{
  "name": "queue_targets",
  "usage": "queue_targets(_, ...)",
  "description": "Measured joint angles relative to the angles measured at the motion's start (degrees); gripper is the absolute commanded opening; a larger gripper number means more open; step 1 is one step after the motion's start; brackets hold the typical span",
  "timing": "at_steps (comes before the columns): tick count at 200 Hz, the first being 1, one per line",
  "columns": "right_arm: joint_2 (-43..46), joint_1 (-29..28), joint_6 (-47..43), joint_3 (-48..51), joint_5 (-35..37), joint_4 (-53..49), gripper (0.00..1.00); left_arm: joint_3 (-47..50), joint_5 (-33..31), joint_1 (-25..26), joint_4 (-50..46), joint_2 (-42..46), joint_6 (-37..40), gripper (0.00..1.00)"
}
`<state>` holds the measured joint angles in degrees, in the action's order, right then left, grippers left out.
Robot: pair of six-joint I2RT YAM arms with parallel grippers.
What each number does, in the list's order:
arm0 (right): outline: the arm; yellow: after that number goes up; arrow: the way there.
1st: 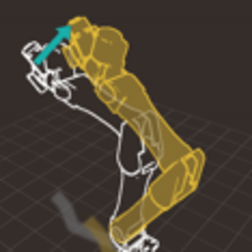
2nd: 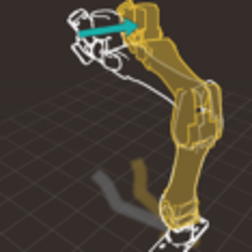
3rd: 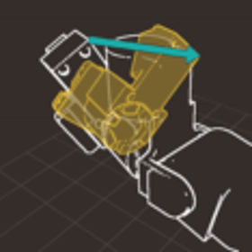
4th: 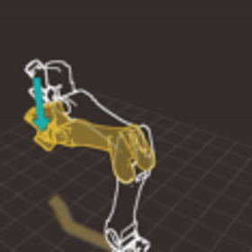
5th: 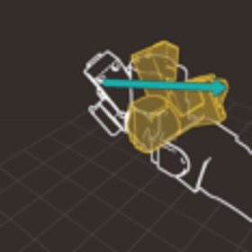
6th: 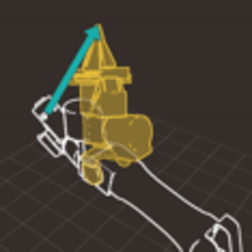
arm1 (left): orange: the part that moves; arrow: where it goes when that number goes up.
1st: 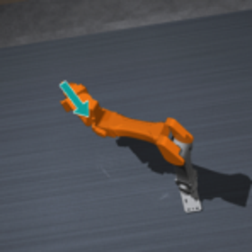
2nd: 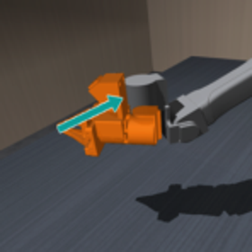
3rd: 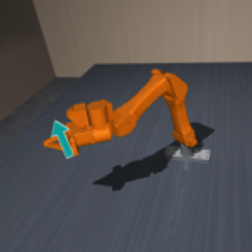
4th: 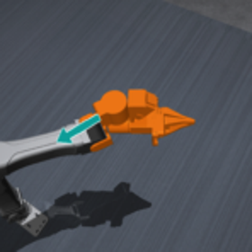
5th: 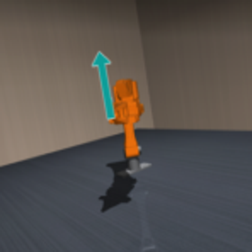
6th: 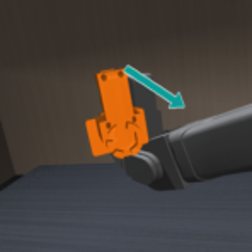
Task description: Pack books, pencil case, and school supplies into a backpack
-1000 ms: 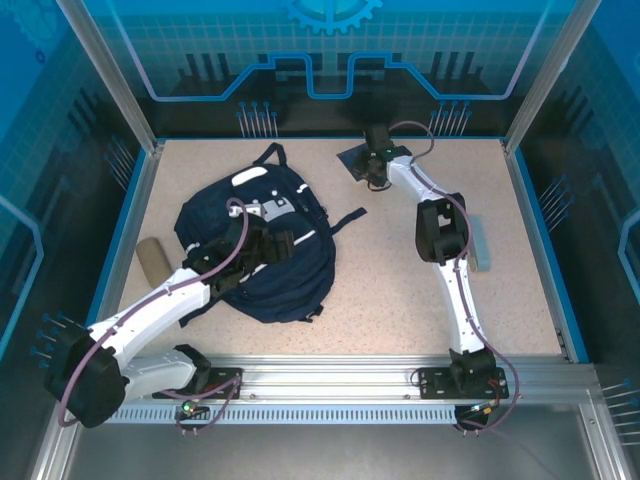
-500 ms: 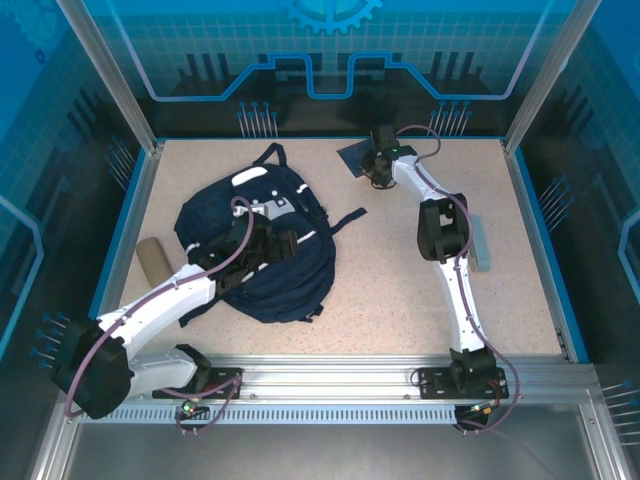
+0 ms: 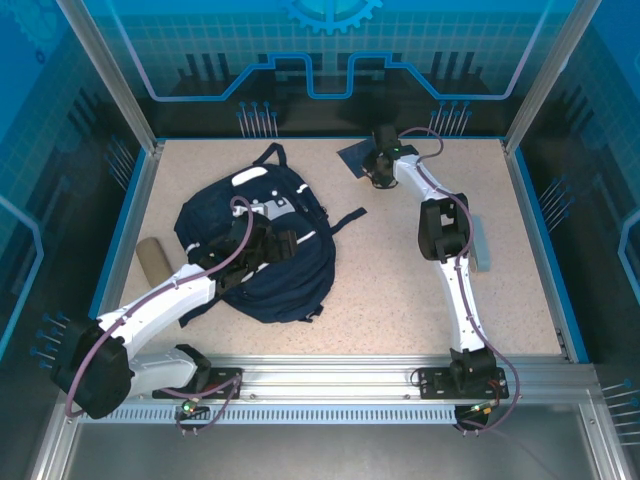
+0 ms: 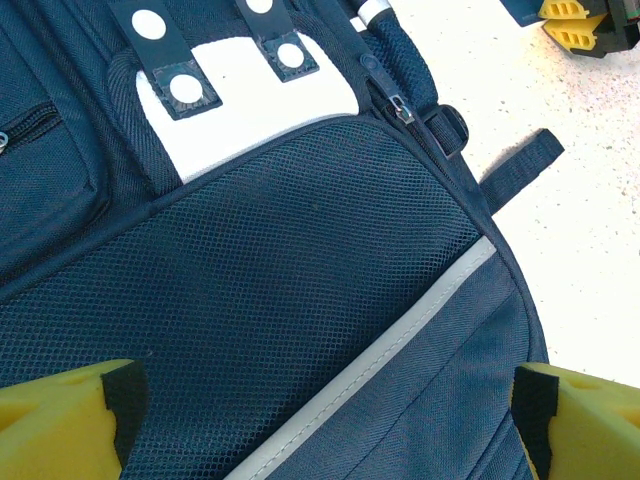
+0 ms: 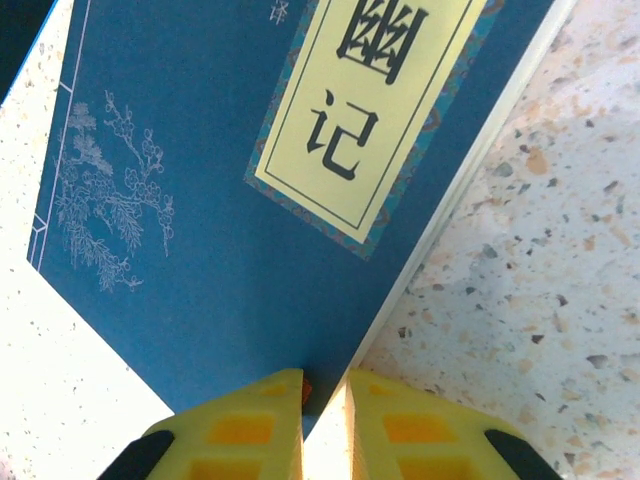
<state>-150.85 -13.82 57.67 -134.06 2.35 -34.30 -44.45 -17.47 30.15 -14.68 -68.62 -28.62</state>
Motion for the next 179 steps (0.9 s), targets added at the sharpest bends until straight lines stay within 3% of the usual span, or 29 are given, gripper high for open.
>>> queue_targets(90,17.03,3.17,-4.85,26.91,-2.49,1.07,0.24,0.0,0.02,-0.02,-0.09,0.0,0.0,0.96)
queue_targets(117,23.67,3.96,-7.39,35.76,0.0,-2.01,0.34,0.0,0.35,-0.04,-0.55,0.0,-0.02,0.96)
queue_targets(153,27.19,3.43,-12.22,36.96,3.56,-3.82,0.52,0.0,0.85,-0.07,-1.33,0.04,-0.02,0.96)
queue_targets(179,26.58,1.9,-15.21,32.68,4.15,-4.7,0.53,0.0,0.87,-0.07,-1.57,0.11,-0.13,0.96)
